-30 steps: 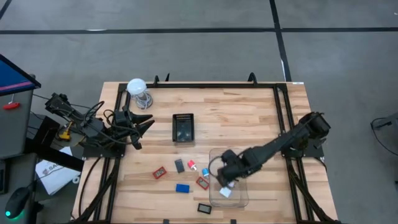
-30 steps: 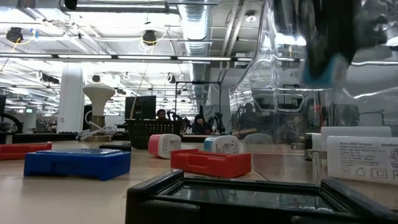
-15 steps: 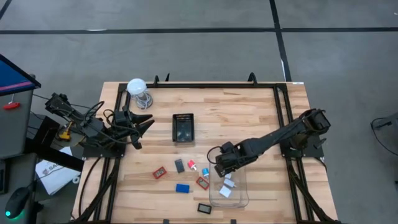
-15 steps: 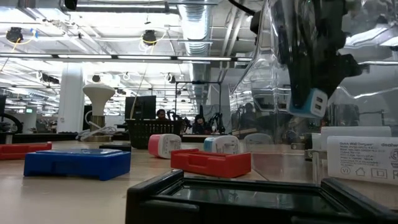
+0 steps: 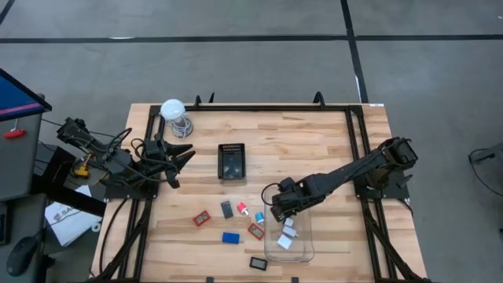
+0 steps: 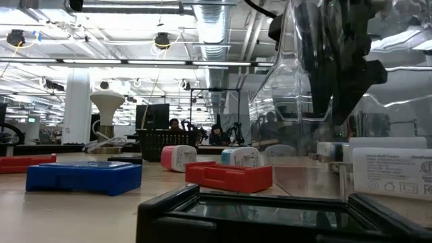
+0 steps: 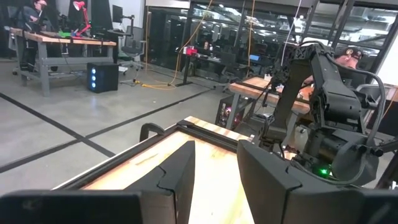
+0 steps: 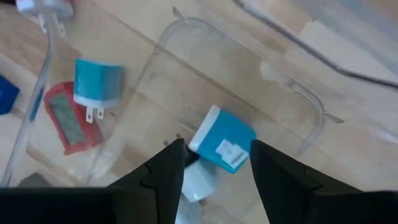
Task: Pick & Place Office items
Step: Put the pink charger adapter into the transparent bin
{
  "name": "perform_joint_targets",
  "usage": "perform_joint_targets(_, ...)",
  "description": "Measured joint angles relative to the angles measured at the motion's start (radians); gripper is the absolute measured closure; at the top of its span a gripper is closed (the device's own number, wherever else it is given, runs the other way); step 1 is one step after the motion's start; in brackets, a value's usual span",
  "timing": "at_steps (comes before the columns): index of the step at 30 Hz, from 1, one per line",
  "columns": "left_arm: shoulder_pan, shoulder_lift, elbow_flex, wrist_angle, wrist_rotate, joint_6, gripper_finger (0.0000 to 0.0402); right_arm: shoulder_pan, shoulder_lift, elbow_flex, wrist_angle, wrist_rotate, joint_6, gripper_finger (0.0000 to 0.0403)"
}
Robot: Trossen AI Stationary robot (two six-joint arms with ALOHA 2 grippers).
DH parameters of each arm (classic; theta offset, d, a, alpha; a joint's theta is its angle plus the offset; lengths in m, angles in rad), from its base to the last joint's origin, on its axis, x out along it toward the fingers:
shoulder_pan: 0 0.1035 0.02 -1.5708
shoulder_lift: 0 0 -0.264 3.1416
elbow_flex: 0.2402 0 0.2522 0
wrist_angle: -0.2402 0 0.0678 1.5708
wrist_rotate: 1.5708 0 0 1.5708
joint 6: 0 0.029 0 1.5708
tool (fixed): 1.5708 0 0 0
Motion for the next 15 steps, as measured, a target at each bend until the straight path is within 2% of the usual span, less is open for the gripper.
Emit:
perform_joint_targets(4, 0.000, 0.000, 0.000, -0.012, 0.000, 0.000, 0.0284, 0.018, -0.009, 0.027, 0.017, 0.025, 0.010, 0.0211)
perform_joint_targets(8, 0.000, -0.001, 0.000, -0.120, 0.041, -0.051, 0.0284, 0.056, -0.034, 0.112, 0.012, 0.115, 0.022, 0.0200)
perform_joint_targets(15, -0.007, 0.012, 0.000, -0.450, 0.340, -0.386, 0.0284, 0.108, -0.080, 0.231, -0.062, 0.288, 0.091, 0.0198)
